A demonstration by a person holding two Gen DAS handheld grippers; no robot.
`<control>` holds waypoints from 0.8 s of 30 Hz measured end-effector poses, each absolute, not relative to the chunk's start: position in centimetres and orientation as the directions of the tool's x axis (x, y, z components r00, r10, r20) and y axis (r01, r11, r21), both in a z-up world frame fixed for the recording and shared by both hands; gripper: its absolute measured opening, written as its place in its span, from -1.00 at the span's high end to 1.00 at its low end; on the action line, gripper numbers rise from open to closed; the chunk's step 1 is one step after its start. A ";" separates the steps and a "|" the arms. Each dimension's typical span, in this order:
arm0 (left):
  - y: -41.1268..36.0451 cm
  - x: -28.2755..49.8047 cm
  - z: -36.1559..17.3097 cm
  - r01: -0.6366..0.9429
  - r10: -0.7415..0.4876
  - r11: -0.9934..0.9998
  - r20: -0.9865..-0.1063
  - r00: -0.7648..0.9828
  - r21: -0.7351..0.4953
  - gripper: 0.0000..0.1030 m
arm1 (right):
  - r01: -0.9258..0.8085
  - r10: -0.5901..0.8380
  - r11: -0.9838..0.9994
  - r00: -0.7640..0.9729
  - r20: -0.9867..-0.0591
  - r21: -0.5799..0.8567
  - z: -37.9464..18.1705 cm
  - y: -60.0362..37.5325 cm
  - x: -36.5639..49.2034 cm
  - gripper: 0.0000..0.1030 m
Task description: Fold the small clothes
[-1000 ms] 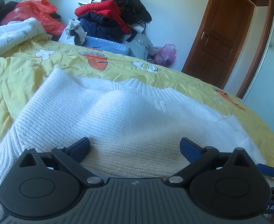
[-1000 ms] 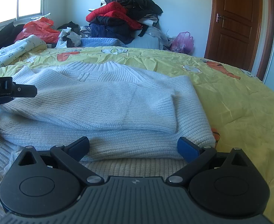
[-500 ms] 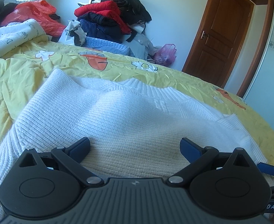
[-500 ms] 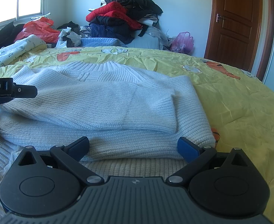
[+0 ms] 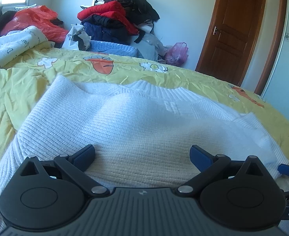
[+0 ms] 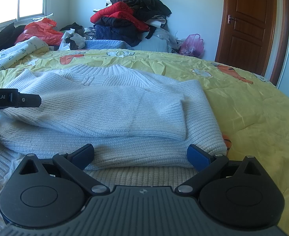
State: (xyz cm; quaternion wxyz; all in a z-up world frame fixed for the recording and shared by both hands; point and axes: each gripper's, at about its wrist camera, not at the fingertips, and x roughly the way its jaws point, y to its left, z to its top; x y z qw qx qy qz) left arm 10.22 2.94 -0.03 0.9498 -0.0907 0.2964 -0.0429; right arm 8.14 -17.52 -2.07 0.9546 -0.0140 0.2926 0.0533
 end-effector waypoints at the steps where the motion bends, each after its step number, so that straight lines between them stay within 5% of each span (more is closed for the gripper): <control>1: 2.9 10.2 0.0 0.028 -0.134 0.980 -0.556 0.820 -0.196 -1.00 | -0.110 0.094 0.994 0.823 -0.560 0.004 -2.1 -17.3 8.1 -0.96; 8: 3.3 10.2 0.0 0.027 -0.143 0.977 -0.556 0.818 -0.212 -1.00 | -0.110 0.093 0.994 0.823 -0.560 0.004 -2.0 -17.4 8.1 -0.96; 13: 2.2 10.9 0.2 0.030 -0.090 0.994 -0.618 0.781 -0.107 -1.00 | -0.111 0.099 0.994 0.820 -0.564 0.012 -2.1 -17.5 8.2 -0.96; 24: 3.3 12.2 1.6 -0.041 -0.107 0.980 -0.693 0.713 -0.193 -1.00 | -0.111 0.099 0.994 0.819 -0.565 0.013 -2.1 -17.6 8.2 -0.96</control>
